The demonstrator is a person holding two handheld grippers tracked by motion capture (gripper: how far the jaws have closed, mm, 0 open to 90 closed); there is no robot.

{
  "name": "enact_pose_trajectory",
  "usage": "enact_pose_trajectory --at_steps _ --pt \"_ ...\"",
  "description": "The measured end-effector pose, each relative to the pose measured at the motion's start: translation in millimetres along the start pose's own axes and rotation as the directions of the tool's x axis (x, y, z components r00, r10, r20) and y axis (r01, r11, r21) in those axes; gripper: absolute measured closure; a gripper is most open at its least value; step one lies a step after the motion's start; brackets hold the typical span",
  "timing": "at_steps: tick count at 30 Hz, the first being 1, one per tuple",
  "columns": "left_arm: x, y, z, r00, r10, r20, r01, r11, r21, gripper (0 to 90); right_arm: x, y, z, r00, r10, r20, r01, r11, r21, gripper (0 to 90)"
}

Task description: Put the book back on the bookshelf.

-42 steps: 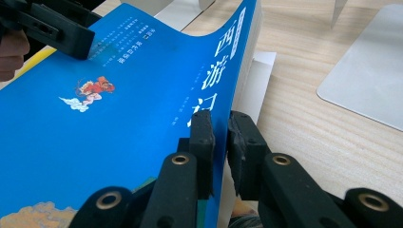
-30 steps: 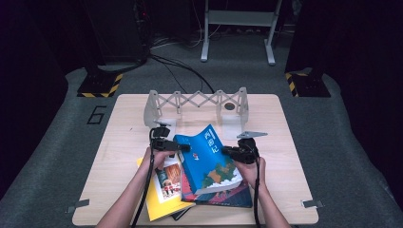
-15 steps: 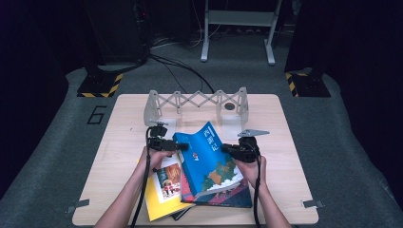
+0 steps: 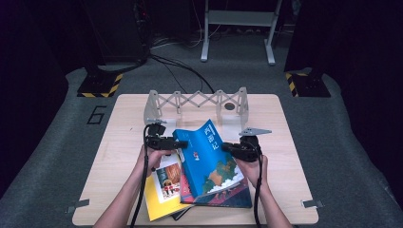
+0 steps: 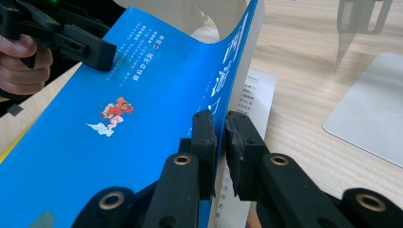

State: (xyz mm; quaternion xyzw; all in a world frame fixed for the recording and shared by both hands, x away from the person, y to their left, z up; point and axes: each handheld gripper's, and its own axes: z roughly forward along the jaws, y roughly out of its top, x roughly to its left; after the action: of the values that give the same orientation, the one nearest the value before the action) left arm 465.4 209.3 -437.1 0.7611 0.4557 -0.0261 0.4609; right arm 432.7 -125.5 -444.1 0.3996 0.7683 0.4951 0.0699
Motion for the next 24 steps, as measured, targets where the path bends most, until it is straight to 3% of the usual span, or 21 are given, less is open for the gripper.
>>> enact_pose_trajectory --at_steps 14,19,24 --pt "-10.9 12.3 -13.2 0.9951 0.097 -0.017 -0.098 0.9943 -0.043 32.6 2.7 6.9 -5.4 0.9999 0.002 -0.016 -0.002 1.0 -0.02 82.2" --pt "-12.9 14.2 -15.9 0.9948 0.101 -0.013 -0.102 0.9932 -0.056 34.2 3.3 8.7 -6.1 0.9998 -0.013 -0.013 0.013 0.999 -0.03 82.1" --pt "-17.7 18.7 -22.1 0.9905 0.135 -0.024 -0.137 0.9874 -0.08 35.5 7.4 12.7 -9.4 0.9995 -0.025 -0.017 0.024 0.998 -0.058 82.1"
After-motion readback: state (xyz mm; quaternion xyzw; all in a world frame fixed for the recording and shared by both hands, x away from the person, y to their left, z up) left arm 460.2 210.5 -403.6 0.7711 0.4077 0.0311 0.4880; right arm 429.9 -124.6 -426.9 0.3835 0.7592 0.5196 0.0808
